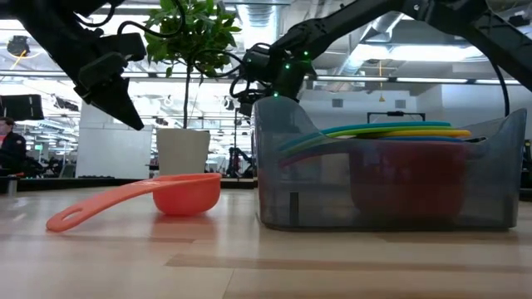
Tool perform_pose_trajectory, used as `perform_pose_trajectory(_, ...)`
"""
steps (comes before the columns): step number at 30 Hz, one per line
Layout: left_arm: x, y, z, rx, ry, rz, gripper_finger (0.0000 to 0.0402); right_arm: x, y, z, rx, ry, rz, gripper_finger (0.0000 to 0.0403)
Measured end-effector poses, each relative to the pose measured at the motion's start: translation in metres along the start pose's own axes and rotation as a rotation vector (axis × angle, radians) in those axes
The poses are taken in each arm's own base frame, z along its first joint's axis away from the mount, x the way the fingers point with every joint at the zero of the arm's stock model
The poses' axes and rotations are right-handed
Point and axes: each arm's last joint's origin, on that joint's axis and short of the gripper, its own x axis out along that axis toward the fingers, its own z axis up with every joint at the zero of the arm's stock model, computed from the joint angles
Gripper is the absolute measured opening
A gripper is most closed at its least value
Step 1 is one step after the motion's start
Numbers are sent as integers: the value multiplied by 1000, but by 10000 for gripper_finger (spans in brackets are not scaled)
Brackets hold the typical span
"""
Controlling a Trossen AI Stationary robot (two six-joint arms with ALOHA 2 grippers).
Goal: Nest measuring cups in basket
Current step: Move the dark blue measuring cup to the top of the black bin
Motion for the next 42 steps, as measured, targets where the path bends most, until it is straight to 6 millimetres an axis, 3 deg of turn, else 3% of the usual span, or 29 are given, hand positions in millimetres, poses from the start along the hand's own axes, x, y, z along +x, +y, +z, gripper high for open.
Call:
perform_pose_trajectory(7, 0, 0, 0, 0, 0, 0, 0, 1, -2, -1, 208, 9, -3, 190)
perform_pose_trajectory(15, 0, 0, 0, 33, -2, -1, 0, 24, 3, -6, 128, 44, -6, 197)
perform_pose_trajectory(27, 0, -1, 1, 34, -8, -5, 0, 23, -8, -9, 213, 76, -73, 184)
perform_pose_trajectory(42, 0, -1, 1, 40, -8, -5, 0, 23, -11, -18, -297, 185, -45, 177)
